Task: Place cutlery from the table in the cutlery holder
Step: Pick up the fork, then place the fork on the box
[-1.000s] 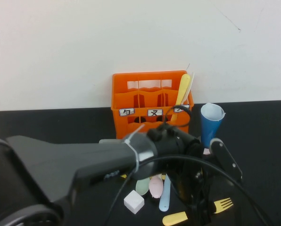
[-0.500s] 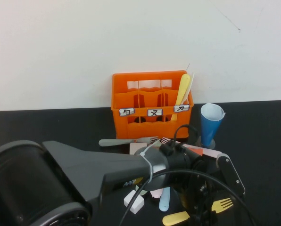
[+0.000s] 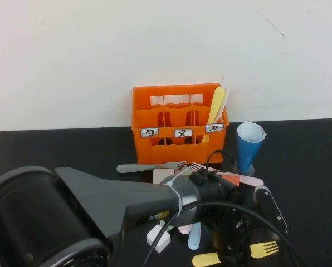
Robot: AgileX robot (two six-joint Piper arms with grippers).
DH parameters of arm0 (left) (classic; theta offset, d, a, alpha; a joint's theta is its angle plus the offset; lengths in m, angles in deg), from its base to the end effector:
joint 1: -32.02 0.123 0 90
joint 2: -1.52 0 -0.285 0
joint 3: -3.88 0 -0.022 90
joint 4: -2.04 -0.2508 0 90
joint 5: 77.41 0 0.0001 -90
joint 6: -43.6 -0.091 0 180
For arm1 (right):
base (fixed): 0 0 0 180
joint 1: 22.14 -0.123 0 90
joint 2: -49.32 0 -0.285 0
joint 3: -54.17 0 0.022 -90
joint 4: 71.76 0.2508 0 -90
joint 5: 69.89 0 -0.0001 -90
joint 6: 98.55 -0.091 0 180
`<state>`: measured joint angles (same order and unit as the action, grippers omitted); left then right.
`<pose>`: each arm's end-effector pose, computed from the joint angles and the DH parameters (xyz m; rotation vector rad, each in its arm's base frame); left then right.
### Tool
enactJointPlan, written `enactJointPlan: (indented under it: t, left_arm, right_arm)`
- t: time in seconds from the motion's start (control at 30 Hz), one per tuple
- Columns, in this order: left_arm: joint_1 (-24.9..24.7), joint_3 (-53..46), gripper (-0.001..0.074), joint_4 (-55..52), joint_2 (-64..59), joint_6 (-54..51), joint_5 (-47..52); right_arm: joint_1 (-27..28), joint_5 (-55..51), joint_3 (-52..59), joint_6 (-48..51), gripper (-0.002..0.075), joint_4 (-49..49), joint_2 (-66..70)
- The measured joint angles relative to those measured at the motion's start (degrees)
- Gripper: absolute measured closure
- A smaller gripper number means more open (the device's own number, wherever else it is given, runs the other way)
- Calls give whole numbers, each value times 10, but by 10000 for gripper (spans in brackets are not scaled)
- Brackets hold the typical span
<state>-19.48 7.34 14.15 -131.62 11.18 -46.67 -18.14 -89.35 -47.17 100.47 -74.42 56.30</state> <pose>0.2619 -0.3450 0.1028 1.7059 2.2408 -0.2739 0.0531 -0.0051 0.1749 -0.2705 1.8264 -0.3265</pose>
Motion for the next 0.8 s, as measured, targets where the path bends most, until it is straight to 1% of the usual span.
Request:
enactJointPlan:
  t: [0.3, 0.43, 0.57, 0.7, 0.8]
  left_arm:
    - [0, 0, 623, 0, 18, 14, 1]
    - [2, -9, 623, 0, 59, 39, -27]
    - [11, -43, 623, 1, 112, 68, -90]
    - [32, -107, 623, 11, 171, 105, -201]
    - [53, -172, 623, 30, 217, 139, -315]
  right_arm:
    - [0, 0, 0, 0, 729, 0, 0]
    - [0, 0, 0, 0, 729, 0, 0]
    - [0, 0, 0, 0, 729, 0, 0]
    - [0, 0, 0, 0, 729, 0, 0]
    - [0, 0, 0, 0, 729, 0, 0]
